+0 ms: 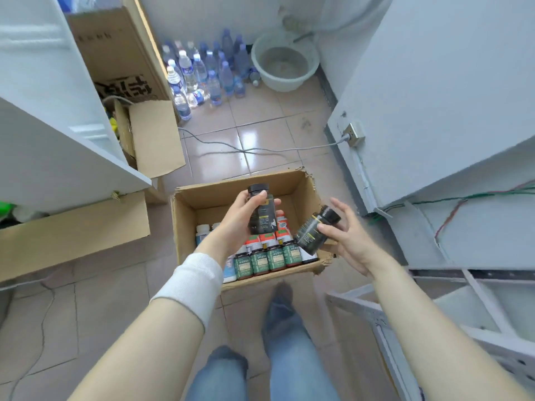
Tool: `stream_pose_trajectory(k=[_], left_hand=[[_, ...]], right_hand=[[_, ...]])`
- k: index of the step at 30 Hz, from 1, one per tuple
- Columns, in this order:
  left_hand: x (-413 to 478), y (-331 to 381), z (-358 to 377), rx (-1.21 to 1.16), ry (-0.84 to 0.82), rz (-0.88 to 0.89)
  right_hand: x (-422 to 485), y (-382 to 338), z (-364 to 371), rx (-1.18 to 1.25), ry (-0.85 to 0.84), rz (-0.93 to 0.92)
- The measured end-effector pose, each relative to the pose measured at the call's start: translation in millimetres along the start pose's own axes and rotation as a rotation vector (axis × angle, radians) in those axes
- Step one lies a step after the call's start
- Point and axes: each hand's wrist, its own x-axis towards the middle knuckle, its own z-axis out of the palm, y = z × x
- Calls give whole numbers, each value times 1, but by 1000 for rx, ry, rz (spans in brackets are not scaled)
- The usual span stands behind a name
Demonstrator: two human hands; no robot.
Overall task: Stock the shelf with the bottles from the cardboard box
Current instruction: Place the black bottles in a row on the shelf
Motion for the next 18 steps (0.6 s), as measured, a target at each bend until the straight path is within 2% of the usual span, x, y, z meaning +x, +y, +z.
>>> stream_pose_trajectory(k=[3,7,12,18], left_hand=[[-40,13,17,89,-98,11],[-102,26,38,148,-253,-7],[-173,28,71,255,-376,-19],[-260,10,132,327,-547,1]], right_hand=[[-61,14,16,162,162,-90],[-142,41,41,372,247,-145],[-232,73,66,568,277,-222],[-335,100,61,767,258,-310]])
